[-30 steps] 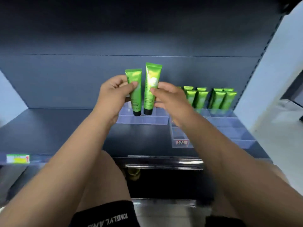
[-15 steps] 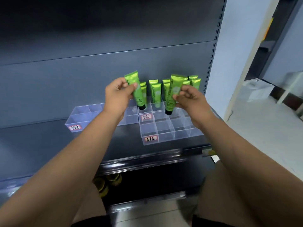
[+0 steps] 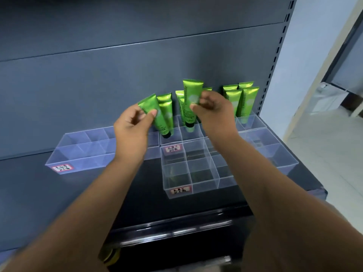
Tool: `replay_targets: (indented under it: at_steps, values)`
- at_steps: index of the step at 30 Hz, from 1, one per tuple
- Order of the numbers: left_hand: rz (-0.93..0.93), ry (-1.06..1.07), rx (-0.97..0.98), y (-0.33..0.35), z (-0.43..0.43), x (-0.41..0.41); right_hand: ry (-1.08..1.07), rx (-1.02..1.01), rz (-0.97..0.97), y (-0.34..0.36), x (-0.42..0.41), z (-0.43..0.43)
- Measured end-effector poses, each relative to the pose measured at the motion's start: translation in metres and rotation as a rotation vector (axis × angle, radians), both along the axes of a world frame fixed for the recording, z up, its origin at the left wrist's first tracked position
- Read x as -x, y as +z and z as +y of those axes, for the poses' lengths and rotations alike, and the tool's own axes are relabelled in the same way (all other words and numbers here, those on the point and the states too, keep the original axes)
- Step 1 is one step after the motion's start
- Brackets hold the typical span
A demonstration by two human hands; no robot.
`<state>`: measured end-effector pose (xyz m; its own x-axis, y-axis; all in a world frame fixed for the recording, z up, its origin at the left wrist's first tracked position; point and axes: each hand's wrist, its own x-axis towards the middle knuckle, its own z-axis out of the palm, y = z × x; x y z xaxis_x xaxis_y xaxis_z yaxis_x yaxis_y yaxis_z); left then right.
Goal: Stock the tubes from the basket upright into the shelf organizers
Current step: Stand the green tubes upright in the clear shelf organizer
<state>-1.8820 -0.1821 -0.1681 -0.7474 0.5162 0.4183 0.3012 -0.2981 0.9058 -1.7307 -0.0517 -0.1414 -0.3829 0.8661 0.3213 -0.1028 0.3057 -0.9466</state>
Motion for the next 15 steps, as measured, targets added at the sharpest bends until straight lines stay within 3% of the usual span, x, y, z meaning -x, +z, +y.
replay_targets:
  at_steps: [7,10,15]
  values:
    - [0.210,-0.024,0.105,0.002,0.009,0.012,-0.035,-0.014,-0.052,-0.011,-0.003,0.010]
    - [0.208,-0.004,0.121,-0.003,0.016,0.017,-0.030,0.003,-0.109,-0.019,0.001,0.013]
    - [0.264,-0.011,0.169,-0.015,0.020,0.021,0.027,-0.159,-0.256,-0.032,0.005,0.013]
